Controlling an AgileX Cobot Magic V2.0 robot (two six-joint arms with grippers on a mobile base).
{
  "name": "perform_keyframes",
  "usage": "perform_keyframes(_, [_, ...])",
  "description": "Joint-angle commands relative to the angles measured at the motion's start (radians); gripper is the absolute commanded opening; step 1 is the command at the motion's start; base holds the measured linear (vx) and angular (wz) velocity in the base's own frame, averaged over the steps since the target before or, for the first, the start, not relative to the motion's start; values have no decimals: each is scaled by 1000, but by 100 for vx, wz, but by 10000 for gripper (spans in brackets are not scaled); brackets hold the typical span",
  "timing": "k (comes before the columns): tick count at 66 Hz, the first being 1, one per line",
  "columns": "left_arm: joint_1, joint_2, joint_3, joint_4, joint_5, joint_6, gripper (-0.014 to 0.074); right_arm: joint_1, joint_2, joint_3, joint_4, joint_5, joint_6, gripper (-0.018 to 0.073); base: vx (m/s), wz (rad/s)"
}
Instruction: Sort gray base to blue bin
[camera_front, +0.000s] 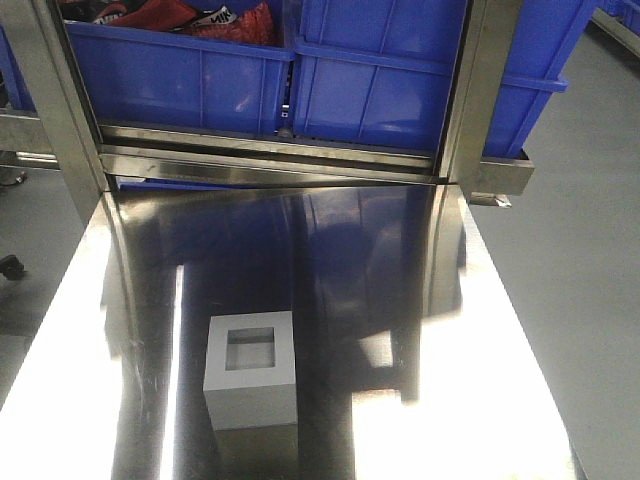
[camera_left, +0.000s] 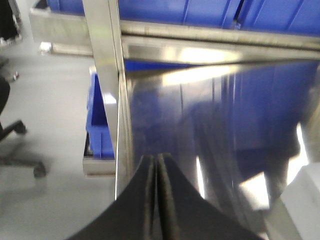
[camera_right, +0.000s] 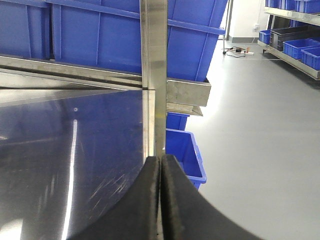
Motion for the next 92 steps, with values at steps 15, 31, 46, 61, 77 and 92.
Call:
perform_keyframes(15, [-1,76,-40,-5,-8,-2,-6,-5,-11,14,-6,-74,-5,-9,0,0])
perform_keyframes(31, [-1,74,-40,-7,-1,-5,-2,-5,-11,14,-6,-74,-5,-9,0,0])
perform_keyframes(46, [-1,74,-40,-6,9,-4,45,-5,-11,14,-6,-74,-5,-9,0,0])
perform_keyframes(61, [-1,74,-40,-6,9,-2,200,-5,-11,14,-6,-74,-5,-9,0,0])
perform_keyframes(77, [-1,74,-40,-4,1,22,429,-5,-11,14,-6,-74,-5,-9,0,0])
perform_keyframes(92, [-1,74,-40,-7,-45,28,452,-5,-11,14,-6,-74,-5,-9,0,0])
